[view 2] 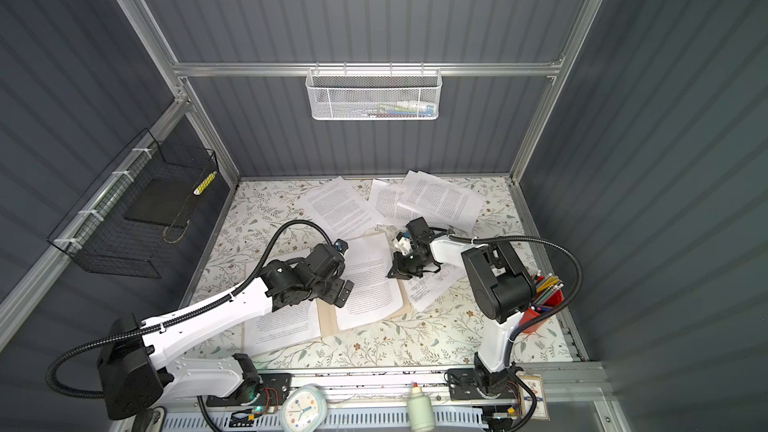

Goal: Put the files into the folder

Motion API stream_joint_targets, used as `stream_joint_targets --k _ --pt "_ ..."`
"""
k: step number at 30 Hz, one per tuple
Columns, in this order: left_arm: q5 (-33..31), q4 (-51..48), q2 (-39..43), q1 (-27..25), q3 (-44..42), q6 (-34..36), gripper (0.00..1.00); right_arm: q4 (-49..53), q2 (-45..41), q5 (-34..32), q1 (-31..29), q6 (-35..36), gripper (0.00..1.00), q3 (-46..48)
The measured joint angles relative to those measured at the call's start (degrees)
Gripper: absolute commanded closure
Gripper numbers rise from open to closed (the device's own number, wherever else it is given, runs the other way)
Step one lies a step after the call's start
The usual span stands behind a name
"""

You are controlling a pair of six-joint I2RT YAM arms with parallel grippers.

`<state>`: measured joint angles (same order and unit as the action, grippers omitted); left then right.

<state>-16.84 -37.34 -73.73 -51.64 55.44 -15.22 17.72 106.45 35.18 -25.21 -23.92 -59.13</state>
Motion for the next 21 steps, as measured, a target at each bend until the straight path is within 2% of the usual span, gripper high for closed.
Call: stream_joint_targets --k 21 --pt "-0.02 0.00 -0.81 0.28 0.00 0.00 0.00 0.17 0.00 0.04 0.00 0.31 1.00 -0.13"
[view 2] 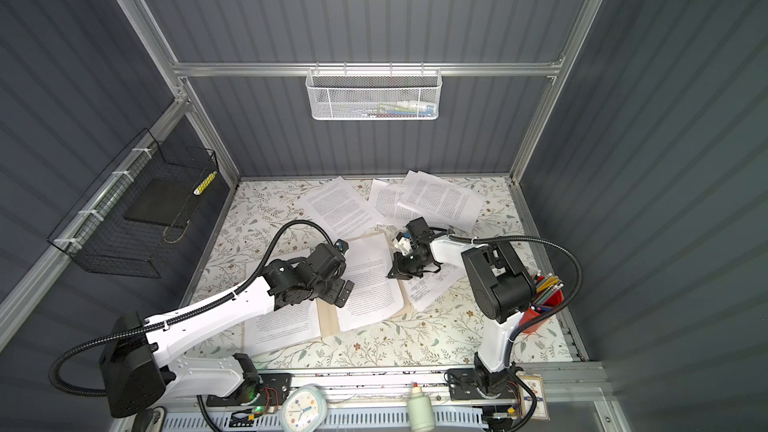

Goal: Put the files into the folder

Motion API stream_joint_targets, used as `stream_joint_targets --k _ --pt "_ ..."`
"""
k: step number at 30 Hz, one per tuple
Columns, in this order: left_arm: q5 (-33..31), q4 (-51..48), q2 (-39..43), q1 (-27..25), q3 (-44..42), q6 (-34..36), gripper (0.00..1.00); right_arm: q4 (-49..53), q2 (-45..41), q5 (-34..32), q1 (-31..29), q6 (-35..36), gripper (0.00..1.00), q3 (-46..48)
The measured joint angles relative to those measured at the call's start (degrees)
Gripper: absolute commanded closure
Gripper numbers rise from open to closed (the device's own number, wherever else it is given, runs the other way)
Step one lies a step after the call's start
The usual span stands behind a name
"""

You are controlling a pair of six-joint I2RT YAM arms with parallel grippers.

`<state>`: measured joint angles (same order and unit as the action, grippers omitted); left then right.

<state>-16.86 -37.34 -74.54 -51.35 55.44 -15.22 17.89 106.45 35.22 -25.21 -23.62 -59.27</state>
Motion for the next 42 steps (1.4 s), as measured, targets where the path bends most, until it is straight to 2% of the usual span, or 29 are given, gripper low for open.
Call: stream_joint_targets --k 28,35,42 --pt "0.48 0.00 -0.37 0.46 0.00 0.02 0.00 -2.03 0.00 1.05 0.44 -2.89 0.99 0.09" --pt "0.50 -0.02 -0.61 0.46 0.00 0.00 0.00 -2.08 0.00 1.68 0.42 -3.19 0.94 0.13" --pt "0.57 -0.02 -0.85 0.46 0.00 0.02 0.00 -2.51 0.00 2.12 -0.09 -3.69 0.84 0.13"
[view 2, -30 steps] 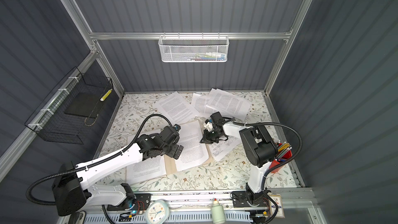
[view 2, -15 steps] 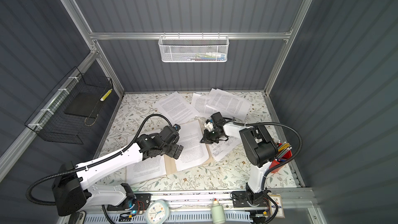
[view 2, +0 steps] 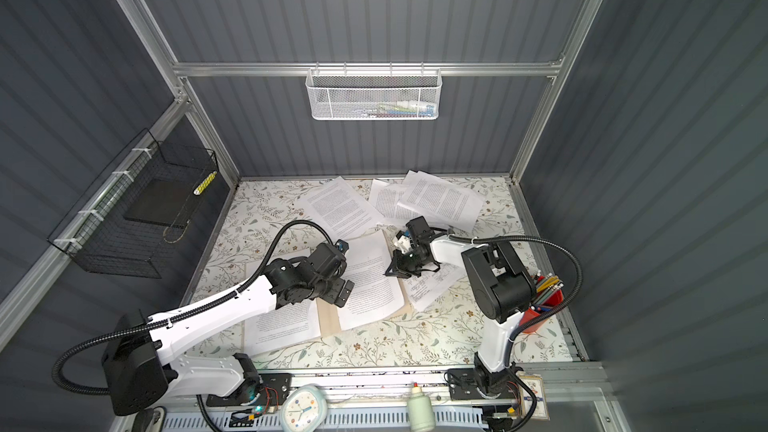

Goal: Put the files into the folder

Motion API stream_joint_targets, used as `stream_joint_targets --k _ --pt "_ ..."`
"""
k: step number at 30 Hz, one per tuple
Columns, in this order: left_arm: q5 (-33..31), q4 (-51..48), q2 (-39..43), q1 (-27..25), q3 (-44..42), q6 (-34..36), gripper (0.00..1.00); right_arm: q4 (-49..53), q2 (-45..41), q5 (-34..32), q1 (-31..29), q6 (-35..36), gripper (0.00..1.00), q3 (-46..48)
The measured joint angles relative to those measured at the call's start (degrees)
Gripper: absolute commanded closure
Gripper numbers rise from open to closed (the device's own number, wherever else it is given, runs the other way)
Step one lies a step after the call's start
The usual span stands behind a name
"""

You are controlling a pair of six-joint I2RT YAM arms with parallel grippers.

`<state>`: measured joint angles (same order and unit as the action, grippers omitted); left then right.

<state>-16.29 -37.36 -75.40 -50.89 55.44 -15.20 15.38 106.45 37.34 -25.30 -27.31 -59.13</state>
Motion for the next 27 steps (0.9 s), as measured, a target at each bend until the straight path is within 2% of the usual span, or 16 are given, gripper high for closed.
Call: stream_joint_targets --k 11,21,27 --pt "0.11 -0.15 0.00 0.00 0.00 0.00 0.00 -0.85 -0.37 -0.33 -0.28 -1.11 0.53 1.60" --pt "0.13 -0.17 0.00 0.07 0.00 -0.02 0.00 -0.22 -2.89 -4.28 -0.07 -1.01 0.30 1.81" --pt "1.40 -0.39 -0.13 0.11 1.81 -0.48 0.00 0.48 -8.72 -8.74 4.50 -1.75 0.10 3.23"
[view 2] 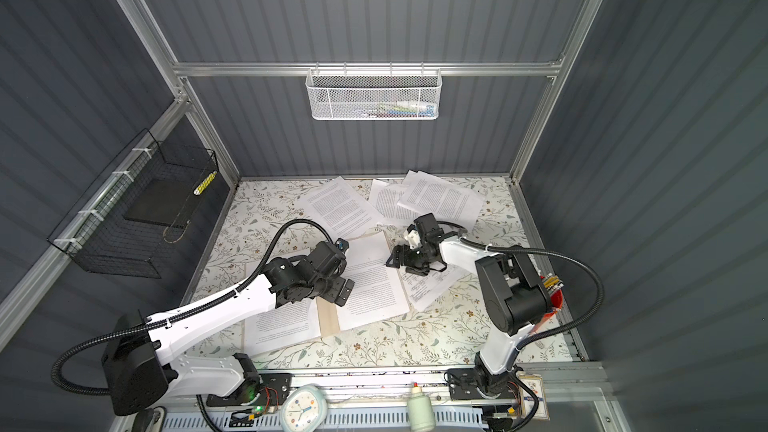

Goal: Put the files into the folder

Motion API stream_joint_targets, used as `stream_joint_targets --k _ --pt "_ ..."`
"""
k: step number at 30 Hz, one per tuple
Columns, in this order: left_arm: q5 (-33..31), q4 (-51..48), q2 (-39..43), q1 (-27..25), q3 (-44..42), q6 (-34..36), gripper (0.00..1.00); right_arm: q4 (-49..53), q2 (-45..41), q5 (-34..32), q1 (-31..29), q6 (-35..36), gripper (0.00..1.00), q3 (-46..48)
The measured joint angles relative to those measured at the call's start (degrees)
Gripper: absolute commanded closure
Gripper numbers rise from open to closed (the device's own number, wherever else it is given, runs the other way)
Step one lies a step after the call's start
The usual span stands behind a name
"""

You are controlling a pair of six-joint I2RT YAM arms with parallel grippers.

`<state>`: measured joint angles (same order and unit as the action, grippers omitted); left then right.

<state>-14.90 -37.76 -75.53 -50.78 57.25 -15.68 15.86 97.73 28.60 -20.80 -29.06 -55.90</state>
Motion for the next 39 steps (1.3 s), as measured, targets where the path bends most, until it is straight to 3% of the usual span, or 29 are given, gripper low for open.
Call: stream_joint_targets --k 2,7,18,27,39 --pt "1.75 0.24 -0.87 0.00 1.97 -0.42 0.02 -0.09 -3.30 -1.11 2.80 -0.15 0.01 1.29" --pt "8.59 2.71 -9.68 -0.02 10.25 -0.90 0.05 -0.07 -8.81 -3.85 9.68 0.48 0.01 3.52" --pt "20.13 6.97 -38.45 -1.95 33.81 -1.62 0.05 -0.59 -13.92 -12.31 26.69 -1.01 0.01 10.84" --pt "25.88 7.39 -51.98 -2.45 46.40 -2.38 0.05 -3.87 -9.35 -12.76 30.82 -3.61 0.01 9.86" --pt "28.50 7.17 -55.65 -2.45 48.50 -2.80 0.04 -7.08 -4.28 -12.39 31.76 -7.02 0.01 7.89"
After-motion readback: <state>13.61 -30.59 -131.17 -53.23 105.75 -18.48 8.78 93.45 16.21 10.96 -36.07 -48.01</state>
